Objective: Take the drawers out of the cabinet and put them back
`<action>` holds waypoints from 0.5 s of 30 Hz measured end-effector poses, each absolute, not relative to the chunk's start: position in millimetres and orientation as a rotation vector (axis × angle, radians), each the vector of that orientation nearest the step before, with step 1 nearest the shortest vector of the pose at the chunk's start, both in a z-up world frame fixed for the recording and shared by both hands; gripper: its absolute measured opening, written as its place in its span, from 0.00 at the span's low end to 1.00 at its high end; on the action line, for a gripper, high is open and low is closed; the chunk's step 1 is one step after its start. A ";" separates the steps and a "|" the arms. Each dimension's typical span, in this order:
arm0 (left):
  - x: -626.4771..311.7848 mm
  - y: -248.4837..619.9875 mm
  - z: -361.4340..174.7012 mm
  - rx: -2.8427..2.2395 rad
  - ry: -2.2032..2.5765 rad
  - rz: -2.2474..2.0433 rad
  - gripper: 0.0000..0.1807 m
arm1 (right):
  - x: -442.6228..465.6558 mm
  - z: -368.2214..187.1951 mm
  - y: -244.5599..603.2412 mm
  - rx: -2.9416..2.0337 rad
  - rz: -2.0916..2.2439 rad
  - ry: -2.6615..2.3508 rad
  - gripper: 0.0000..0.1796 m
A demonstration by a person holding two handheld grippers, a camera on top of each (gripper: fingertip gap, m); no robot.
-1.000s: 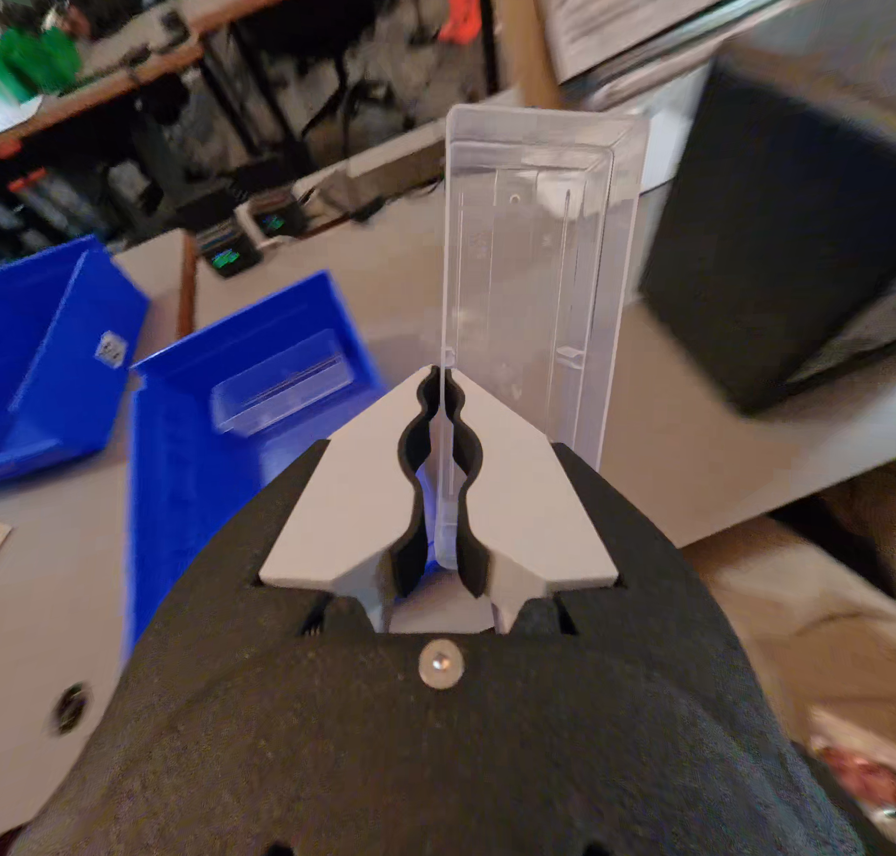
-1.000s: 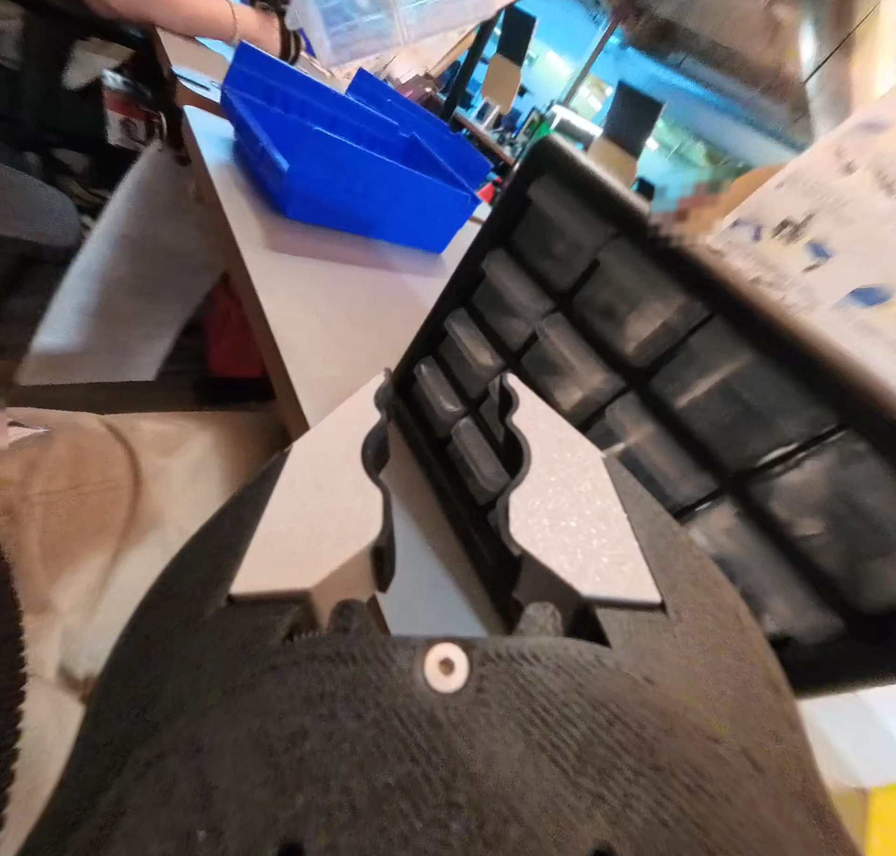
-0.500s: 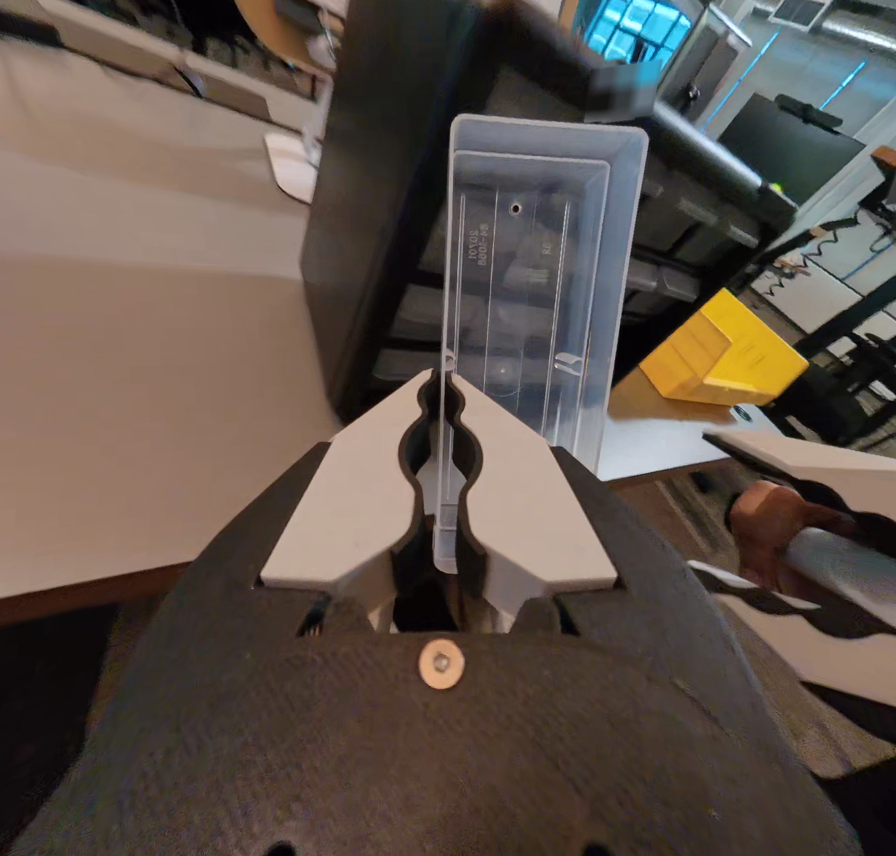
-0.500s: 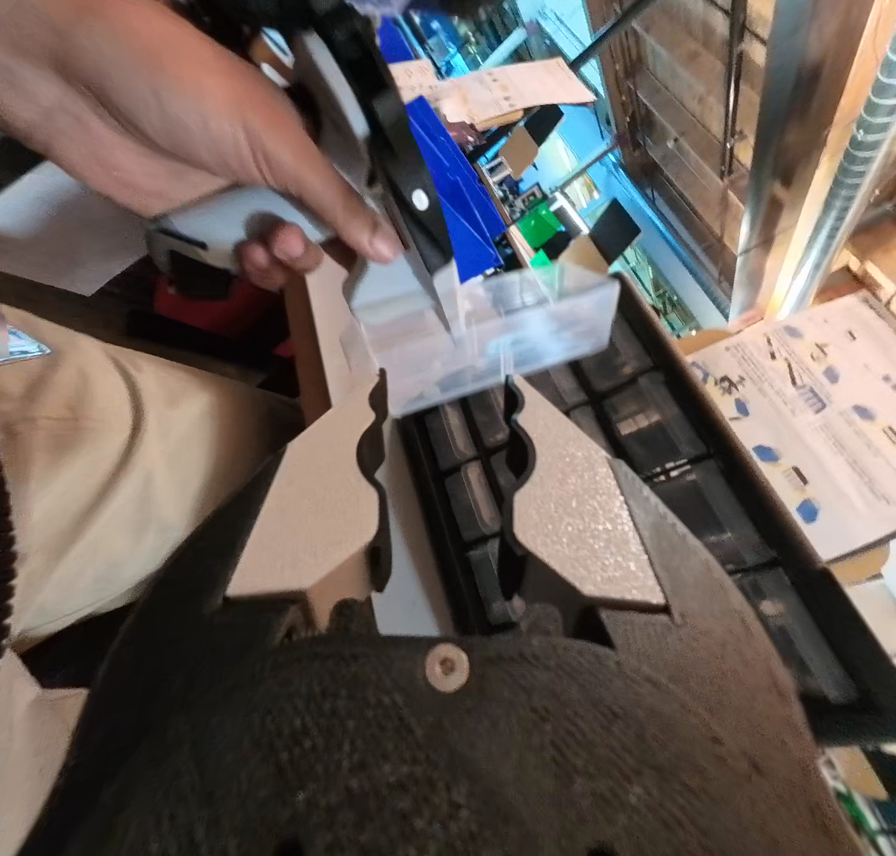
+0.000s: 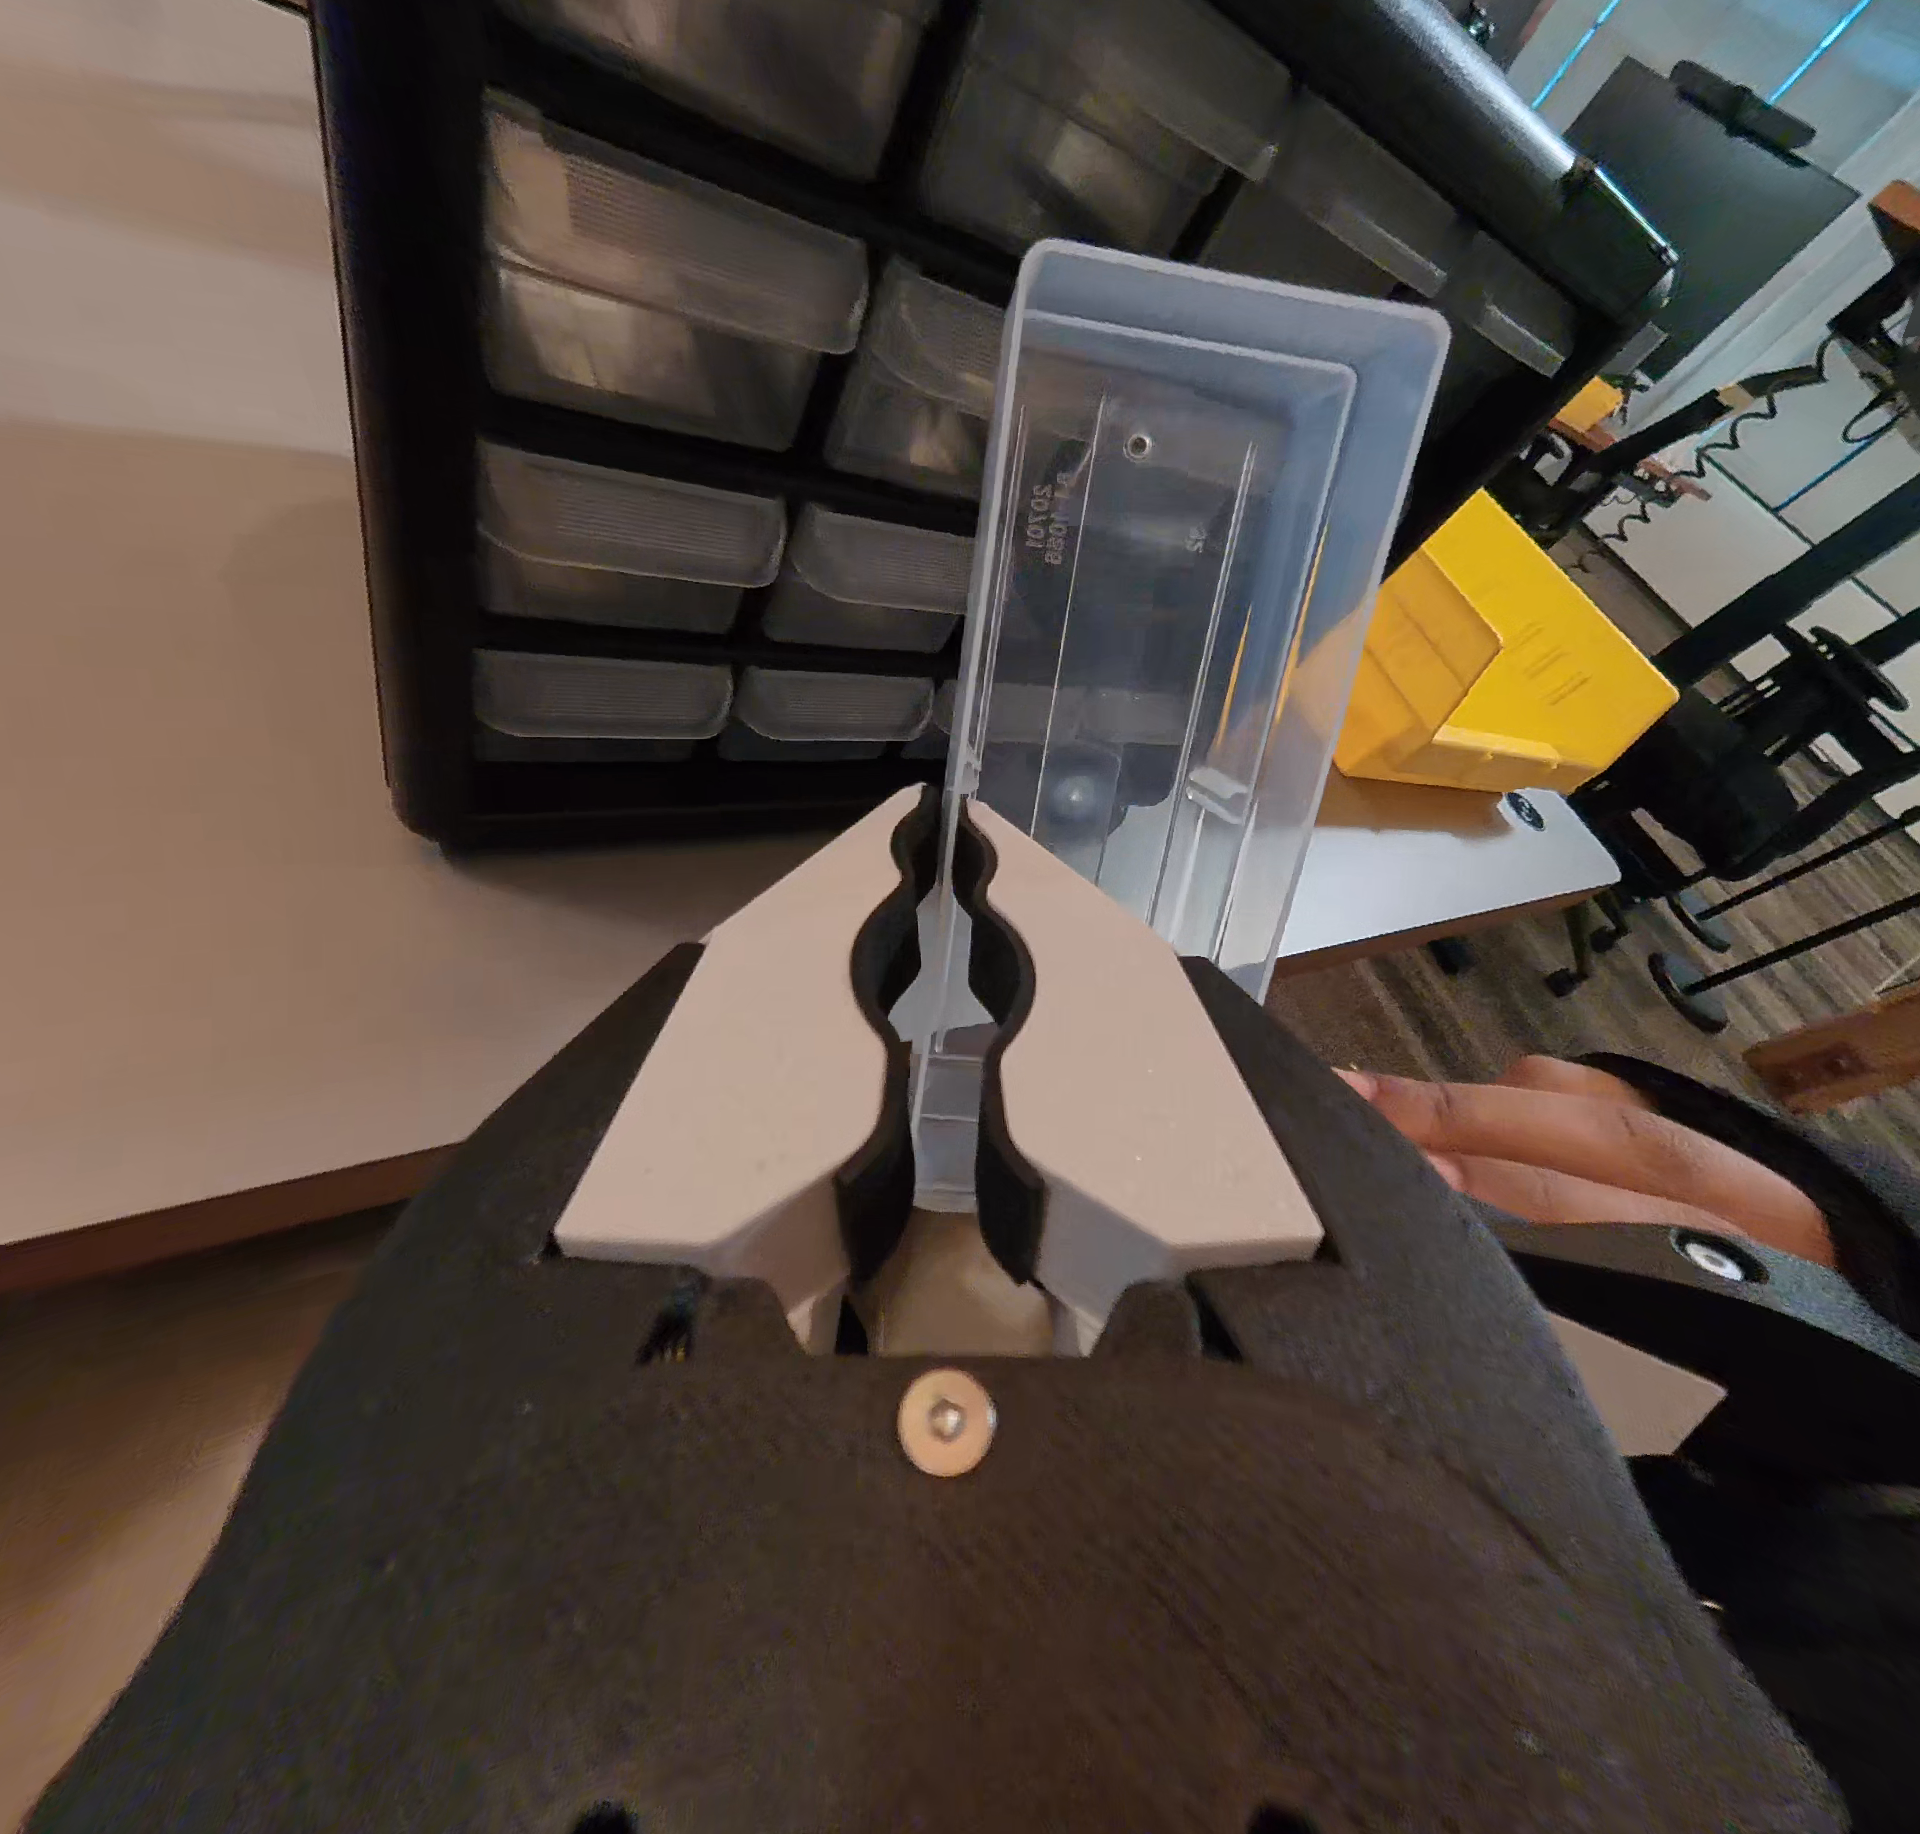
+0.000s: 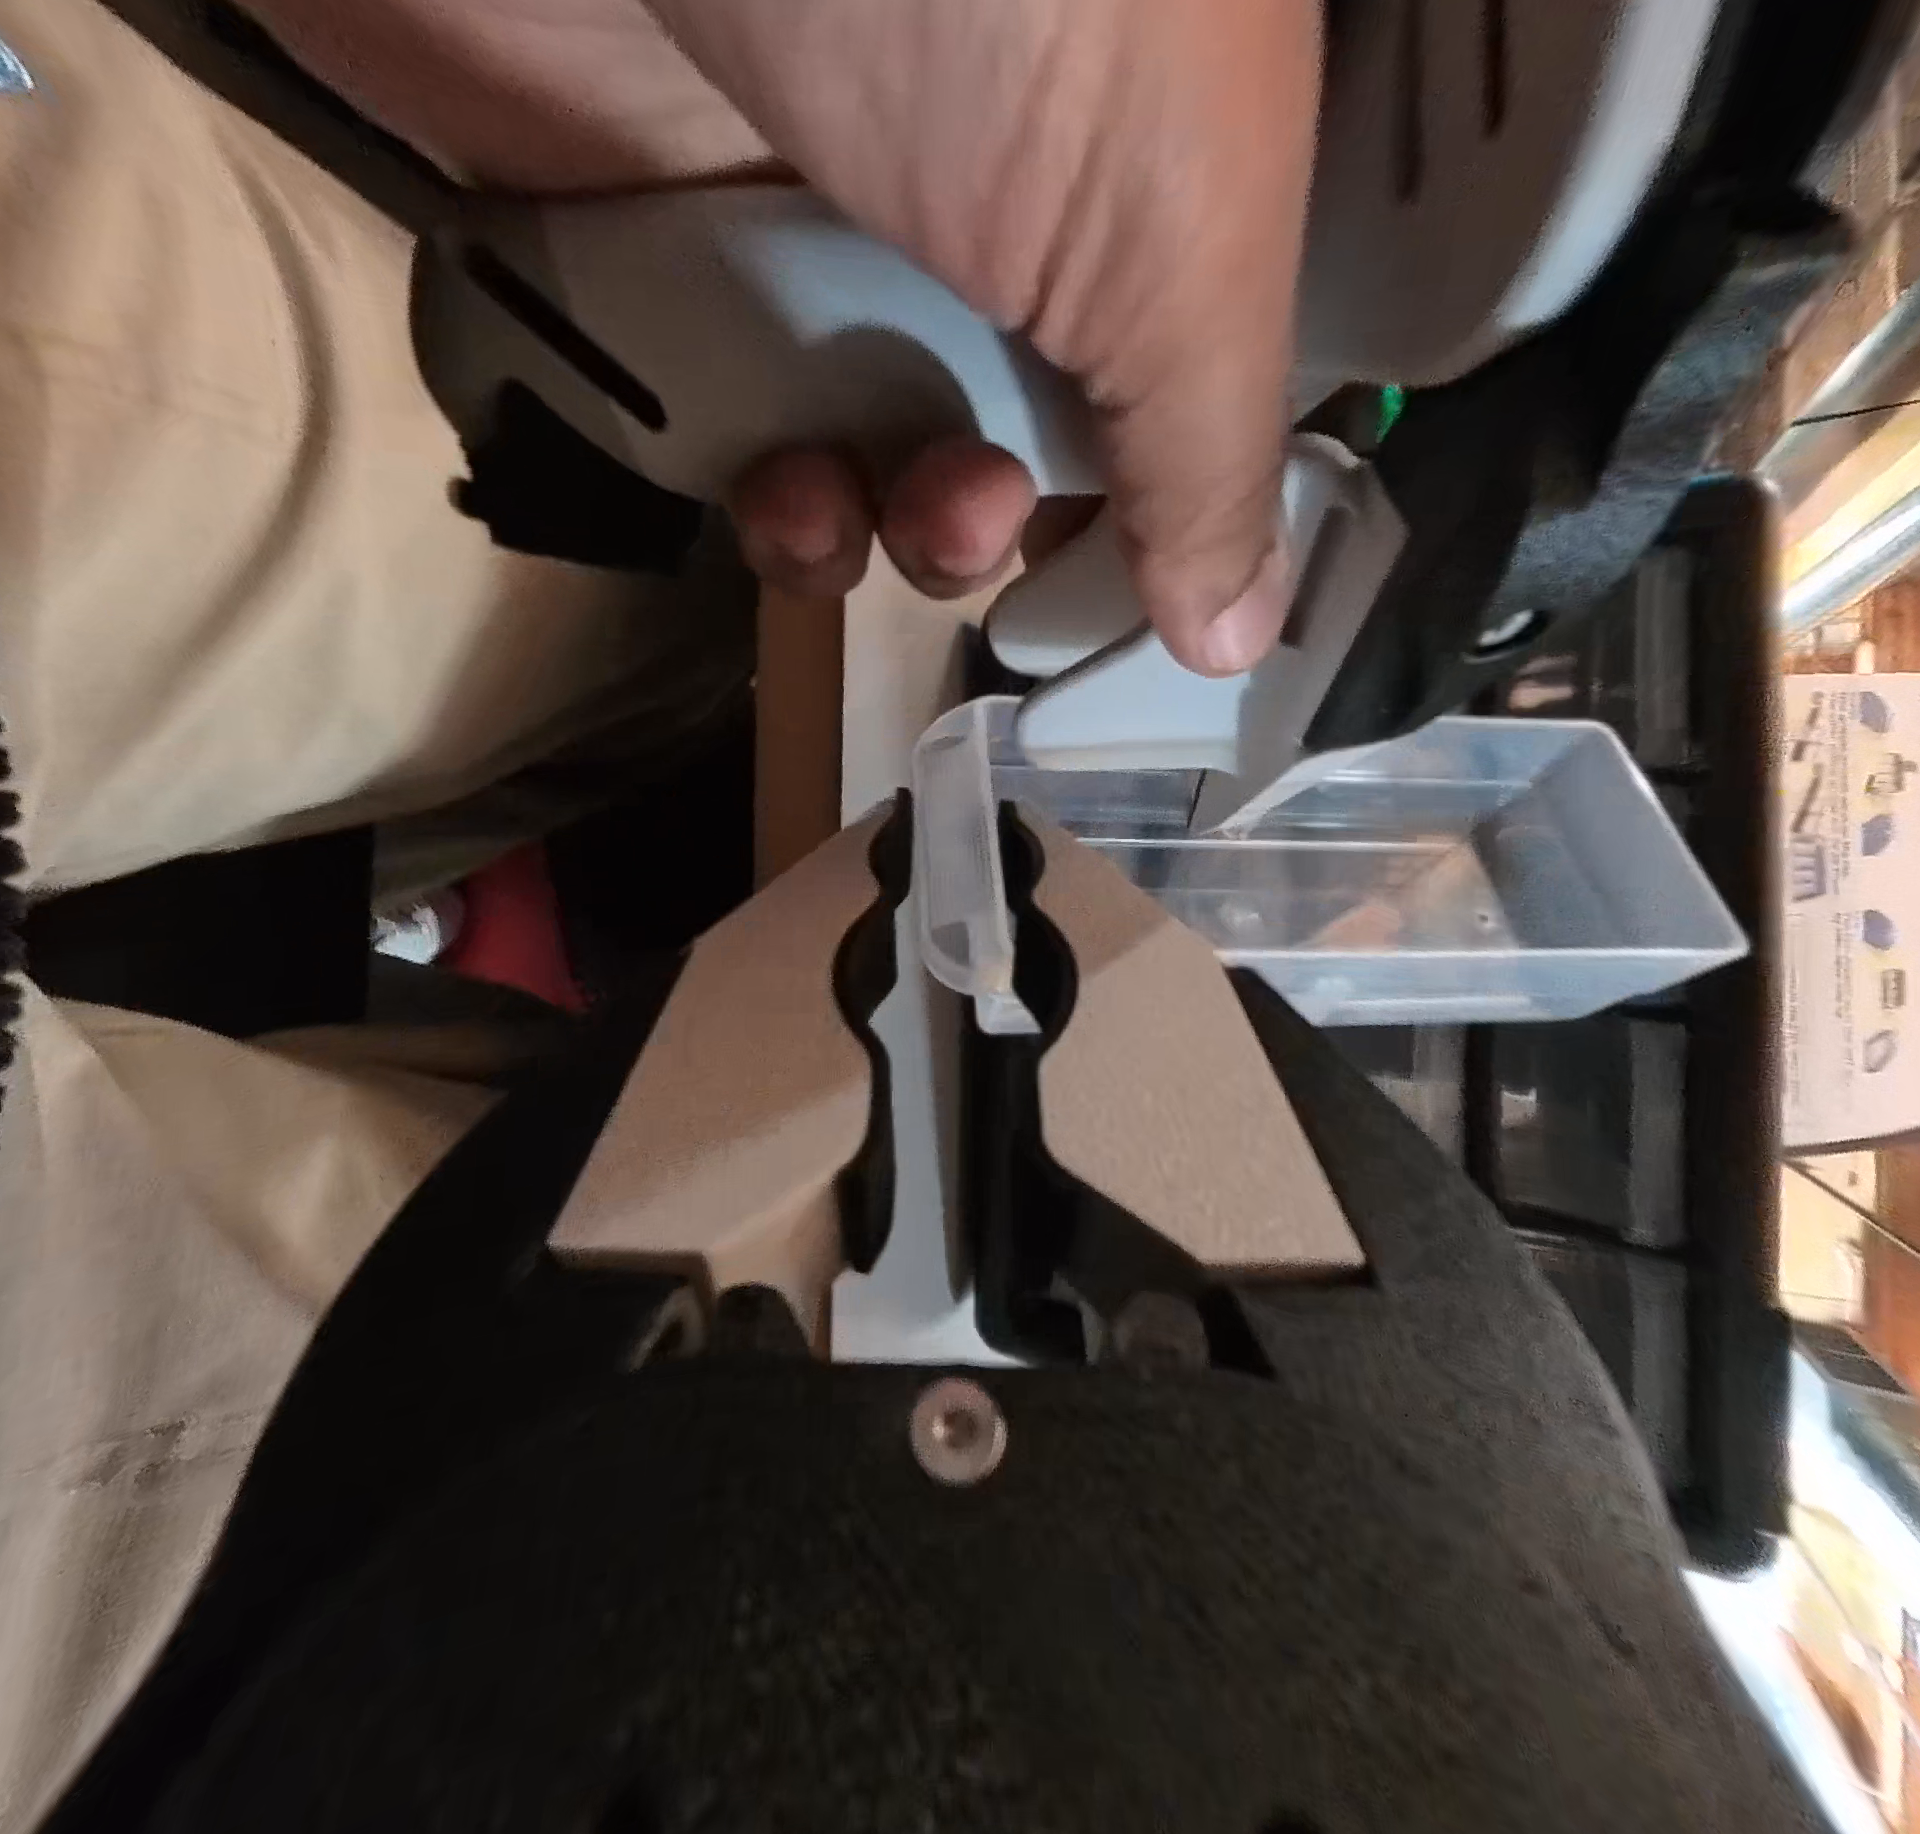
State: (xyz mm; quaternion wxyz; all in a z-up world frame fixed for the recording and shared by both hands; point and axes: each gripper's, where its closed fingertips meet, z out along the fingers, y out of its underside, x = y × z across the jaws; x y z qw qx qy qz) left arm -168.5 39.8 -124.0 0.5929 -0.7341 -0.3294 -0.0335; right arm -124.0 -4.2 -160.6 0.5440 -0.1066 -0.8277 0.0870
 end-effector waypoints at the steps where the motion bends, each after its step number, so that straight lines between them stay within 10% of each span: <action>1: -169.3 39.4 -124.2 -1.707 -0.763 -0.074 0.00 | -124.5 -162.2 -2.2 -0.249 0.181 -1.967 0.08; 15: -154.6 33.8 -94.6 -1.574 -0.423 -0.247 0.52 | -93.8 -139.1 -18.0 -0.432 0.887 -2.203 0.07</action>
